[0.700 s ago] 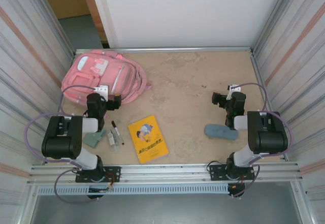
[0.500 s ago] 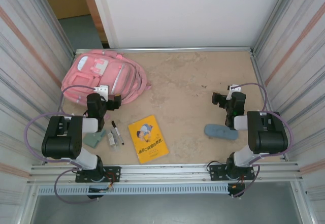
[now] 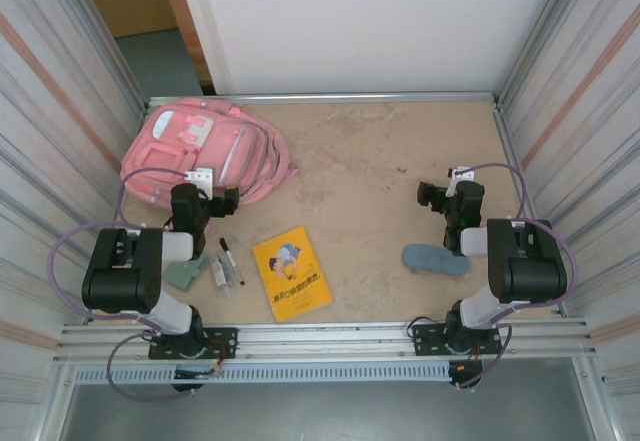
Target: Pack books, pencil case, and school supplies into a backpack
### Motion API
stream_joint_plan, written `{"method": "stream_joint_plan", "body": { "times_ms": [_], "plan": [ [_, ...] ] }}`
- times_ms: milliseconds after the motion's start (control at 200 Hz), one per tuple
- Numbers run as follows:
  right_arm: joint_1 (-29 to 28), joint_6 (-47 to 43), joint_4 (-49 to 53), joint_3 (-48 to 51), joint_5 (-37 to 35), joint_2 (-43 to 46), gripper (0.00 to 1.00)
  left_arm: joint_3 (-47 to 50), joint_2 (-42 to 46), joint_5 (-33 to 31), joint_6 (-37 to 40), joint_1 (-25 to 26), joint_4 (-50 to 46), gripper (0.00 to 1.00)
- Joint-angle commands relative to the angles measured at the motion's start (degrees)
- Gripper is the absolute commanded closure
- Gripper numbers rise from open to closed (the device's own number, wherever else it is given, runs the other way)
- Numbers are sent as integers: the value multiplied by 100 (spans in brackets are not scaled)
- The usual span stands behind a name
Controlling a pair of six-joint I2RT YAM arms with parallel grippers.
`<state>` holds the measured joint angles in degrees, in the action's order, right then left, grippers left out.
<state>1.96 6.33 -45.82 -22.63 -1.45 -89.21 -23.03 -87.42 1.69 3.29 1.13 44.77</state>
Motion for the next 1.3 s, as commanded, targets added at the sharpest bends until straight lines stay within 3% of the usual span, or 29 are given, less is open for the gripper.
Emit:
{"method": "stream_joint_plan", "body": {
  "times_ms": [0,581,651,727,827,892,1017,1132,1208,1293],
  "plan": [
    [37,-122,-20,-75,46,79,1,-62,72,-13,102,9,40,1],
    [71,-106,-3,-109,114,102,1,-62,75,15,92,-14,46,1],
    [133,-114,554,-336,314,292,1,-62,76,23,89,-16,46,1],
    [61,-99,1280,-551,34,733,1,-101,112,-62,89,-8,26,1],
    [-81,251,1975,-699,-749,1457,1,-530,714,-339,231,276,-1309,1],
    [-71,1186,2967,-1024,-1119,2005,1,-1036,1076,-1147,24,646,-2470,1],
    [317,2836,4996,-1811,-1125,2660,1,-1587,1548,-1474,-121,1338,-3350,1],
    [684,2909,5306,-1893,40,3133,1,-2396,1345,-1021,-1015,1390,-4225,1],
    [324,2579,5496,-1903,221,3406,1,-3290,715,-58,-1073,1079,-4989,1],
    [-525,2043,5770,-1926,104,3580,1,-4236,-117,-87,-703,1147,-5681,1]
  ]
}}
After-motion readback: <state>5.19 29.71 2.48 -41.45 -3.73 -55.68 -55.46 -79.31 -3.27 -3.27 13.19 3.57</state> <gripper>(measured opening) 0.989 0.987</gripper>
